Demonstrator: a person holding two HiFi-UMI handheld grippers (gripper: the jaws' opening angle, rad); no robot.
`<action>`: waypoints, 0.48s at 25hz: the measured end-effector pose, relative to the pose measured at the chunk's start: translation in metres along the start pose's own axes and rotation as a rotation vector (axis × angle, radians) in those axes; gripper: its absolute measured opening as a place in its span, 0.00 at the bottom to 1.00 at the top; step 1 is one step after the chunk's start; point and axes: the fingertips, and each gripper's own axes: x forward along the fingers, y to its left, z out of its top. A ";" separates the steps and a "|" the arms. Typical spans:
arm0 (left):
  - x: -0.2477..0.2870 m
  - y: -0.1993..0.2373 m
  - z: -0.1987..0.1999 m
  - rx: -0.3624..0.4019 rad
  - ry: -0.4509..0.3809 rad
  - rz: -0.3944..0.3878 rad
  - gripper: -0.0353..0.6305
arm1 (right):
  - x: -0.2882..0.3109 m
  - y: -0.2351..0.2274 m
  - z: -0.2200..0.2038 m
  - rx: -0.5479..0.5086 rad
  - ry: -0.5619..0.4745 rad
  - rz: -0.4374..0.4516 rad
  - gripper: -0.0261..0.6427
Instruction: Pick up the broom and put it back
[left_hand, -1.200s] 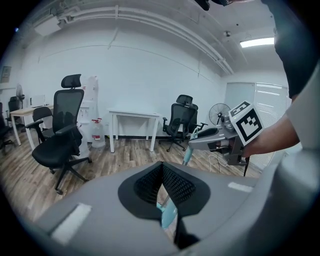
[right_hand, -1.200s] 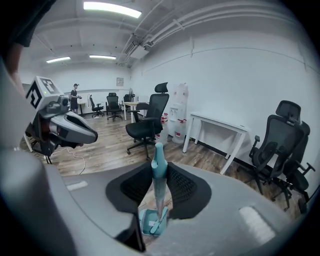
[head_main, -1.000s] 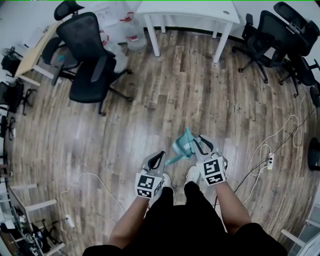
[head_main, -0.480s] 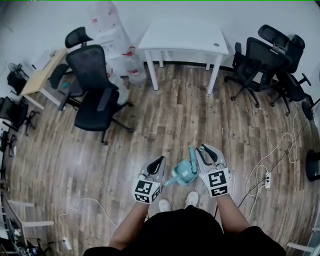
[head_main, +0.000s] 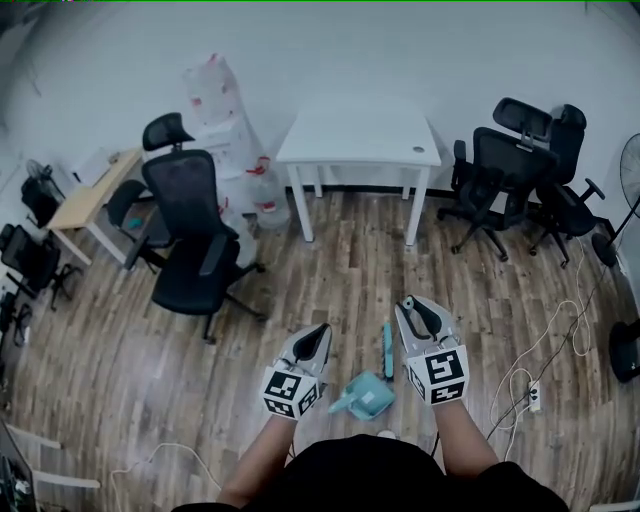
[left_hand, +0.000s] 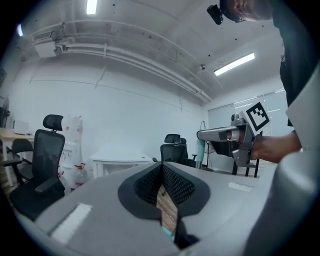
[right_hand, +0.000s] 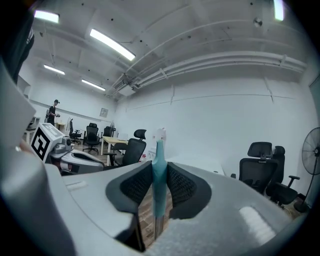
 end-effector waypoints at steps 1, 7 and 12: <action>0.002 -0.003 0.004 0.007 -0.008 -0.015 0.08 | 0.000 -0.002 0.006 -0.005 -0.013 -0.001 0.18; 0.011 -0.011 0.024 0.053 -0.052 -0.054 0.08 | -0.004 -0.010 0.027 -0.034 -0.057 -0.010 0.18; 0.013 -0.015 0.033 0.061 -0.074 -0.058 0.08 | -0.007 -0.013 0.027 -0.041 -0.051 -0.016 0.18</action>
